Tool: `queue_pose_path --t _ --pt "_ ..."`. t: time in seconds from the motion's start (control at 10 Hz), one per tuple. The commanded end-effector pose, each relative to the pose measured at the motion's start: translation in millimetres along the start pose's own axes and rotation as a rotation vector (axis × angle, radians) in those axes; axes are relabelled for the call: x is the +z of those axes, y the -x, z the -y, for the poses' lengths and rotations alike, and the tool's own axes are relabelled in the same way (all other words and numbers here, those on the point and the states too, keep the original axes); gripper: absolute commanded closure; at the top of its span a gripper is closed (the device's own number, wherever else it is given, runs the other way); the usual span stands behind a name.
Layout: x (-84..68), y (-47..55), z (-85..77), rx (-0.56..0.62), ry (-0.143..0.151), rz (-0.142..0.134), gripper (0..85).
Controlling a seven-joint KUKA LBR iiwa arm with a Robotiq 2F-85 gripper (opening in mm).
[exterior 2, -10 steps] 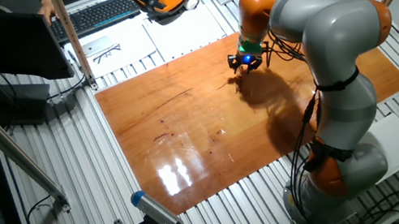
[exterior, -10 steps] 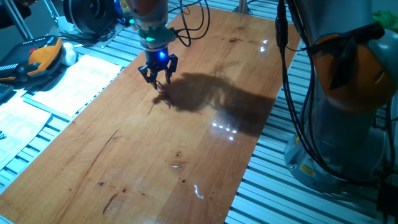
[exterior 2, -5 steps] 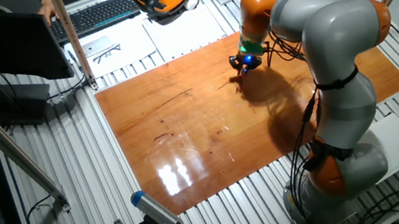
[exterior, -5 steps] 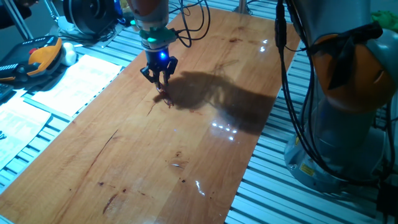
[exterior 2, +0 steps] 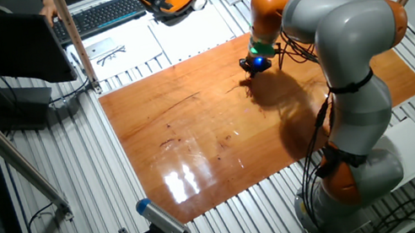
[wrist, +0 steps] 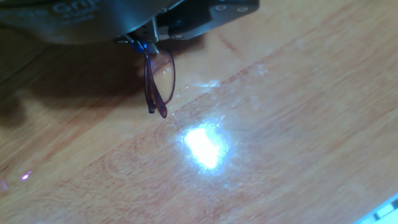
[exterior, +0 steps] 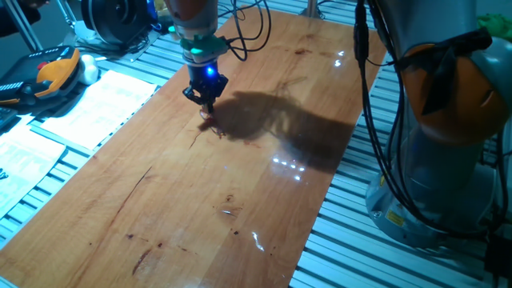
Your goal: Unfold the leg of the glasses (with one hand)
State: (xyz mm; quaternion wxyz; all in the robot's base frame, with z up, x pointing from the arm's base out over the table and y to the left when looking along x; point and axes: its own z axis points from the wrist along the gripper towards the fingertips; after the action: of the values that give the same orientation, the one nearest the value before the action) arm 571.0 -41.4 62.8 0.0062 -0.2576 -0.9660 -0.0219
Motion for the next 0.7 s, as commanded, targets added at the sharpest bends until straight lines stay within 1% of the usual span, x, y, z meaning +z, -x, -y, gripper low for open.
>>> queue_pose_path --t 0.0,0.2,0.3,0.5,0.6 --pt "-7.0 -3.8 -4.0 0.003 -0.004 -0.004 85.0" --pt "-23.1 -14.3 -16.5 0.003 -0.021 -0.001 85.0" --pt "-28.9 -19.3 -21.6 -0.009 -0.035 0.007 85.0" --pt "-38.1 -26.4 -24.4 -0.014 -0.043 0.01 85.0" --pt "-44.4 -30.8 -25.6 -0.017 -0.061 0.013 85.0"
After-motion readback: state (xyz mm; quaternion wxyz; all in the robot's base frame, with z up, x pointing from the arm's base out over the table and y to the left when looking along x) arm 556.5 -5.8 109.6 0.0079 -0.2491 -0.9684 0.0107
